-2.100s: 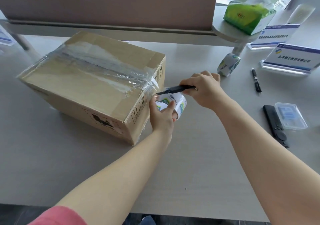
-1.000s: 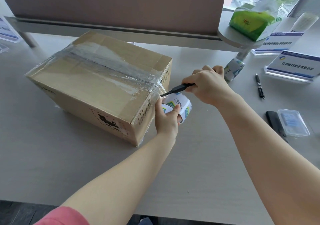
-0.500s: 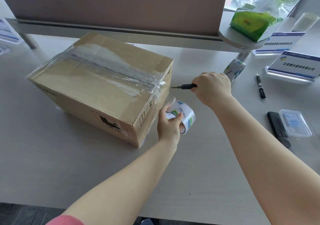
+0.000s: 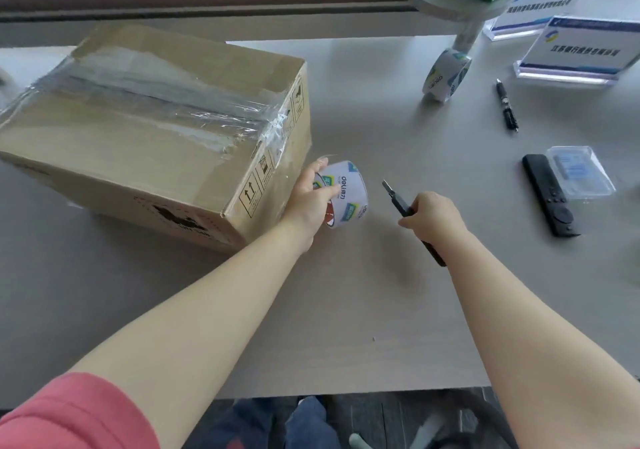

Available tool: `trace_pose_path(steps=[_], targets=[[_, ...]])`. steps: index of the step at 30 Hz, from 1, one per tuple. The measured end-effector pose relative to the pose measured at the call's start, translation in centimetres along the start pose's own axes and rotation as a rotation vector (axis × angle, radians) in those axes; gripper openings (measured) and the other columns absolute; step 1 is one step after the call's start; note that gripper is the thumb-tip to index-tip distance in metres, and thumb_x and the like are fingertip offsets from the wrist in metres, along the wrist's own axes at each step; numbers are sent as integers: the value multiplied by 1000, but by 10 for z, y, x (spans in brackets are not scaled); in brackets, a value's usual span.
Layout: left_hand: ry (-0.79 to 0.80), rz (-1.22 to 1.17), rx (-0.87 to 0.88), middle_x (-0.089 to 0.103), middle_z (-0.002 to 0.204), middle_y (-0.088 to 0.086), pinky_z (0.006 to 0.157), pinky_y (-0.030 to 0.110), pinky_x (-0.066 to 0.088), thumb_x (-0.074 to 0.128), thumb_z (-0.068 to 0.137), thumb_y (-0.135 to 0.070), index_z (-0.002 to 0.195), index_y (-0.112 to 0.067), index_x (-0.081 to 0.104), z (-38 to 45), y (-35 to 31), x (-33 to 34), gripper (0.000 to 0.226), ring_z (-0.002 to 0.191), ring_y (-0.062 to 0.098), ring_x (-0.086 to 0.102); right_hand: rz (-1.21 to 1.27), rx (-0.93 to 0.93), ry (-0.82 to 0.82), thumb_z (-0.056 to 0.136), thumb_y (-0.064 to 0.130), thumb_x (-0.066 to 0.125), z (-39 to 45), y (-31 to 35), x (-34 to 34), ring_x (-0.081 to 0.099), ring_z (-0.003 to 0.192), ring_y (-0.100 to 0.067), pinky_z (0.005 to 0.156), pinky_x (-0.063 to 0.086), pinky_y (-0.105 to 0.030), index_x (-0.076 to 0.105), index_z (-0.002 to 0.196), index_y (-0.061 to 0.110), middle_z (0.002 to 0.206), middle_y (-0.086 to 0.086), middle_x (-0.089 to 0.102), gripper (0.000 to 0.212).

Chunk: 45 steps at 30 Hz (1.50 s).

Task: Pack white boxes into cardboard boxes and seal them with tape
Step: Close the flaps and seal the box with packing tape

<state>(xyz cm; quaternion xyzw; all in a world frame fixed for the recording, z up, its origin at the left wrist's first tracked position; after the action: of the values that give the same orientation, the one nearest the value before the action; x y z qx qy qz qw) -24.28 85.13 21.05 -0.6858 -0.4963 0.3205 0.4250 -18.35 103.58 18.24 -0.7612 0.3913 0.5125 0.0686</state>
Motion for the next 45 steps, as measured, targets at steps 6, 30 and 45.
trace_pose_path(steps=[6, 30, 45], targets=[[80, 95, 30, 44, 142, 4, 98, 32, 40, 43, 93, -5, 140, -29, 37, 1, -7, 14, 53, 109, 16, 48, 68, 11, 20, 84, 21, 62, -2, -10, 10, 48, 87, -27, 70, 39, -29, 52, 111, 1, 111, -16, 58, 35], [452, 337, 244, 54, 76, -1, 56, 10, 42, 59, 89, -9, 81, -12, 53, 69, -160, 64, 10, 68, 10, 50, 723, -221, -572, 85, 11, 62, 15, 88, -185, 46, 57, -6, 53, 36, -12, 68, 86, -2, 60, 5, 54, 13], [103, 486, 177, 50, 63, 4, 57, 29, 28, 60, 88, -35, 54, -17, 34, 167, -171, 108, 46, 65, 22, 43, 436, -339, -654, 86, 20, 63, 117, 94, -239, 59, 94, -24, 72, 39, -25, 73, 93, 5, 98, -10, 68, 20]])
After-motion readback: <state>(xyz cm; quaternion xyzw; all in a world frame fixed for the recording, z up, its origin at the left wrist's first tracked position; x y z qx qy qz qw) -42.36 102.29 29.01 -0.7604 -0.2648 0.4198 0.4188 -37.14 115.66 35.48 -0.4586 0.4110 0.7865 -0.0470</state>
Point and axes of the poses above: each hand's wrist, its own z-axis towards the middle knuckle, its own x-axis out of the palm, y = z × x, the point moved 7 cm from there along z, towards the middle knuckle
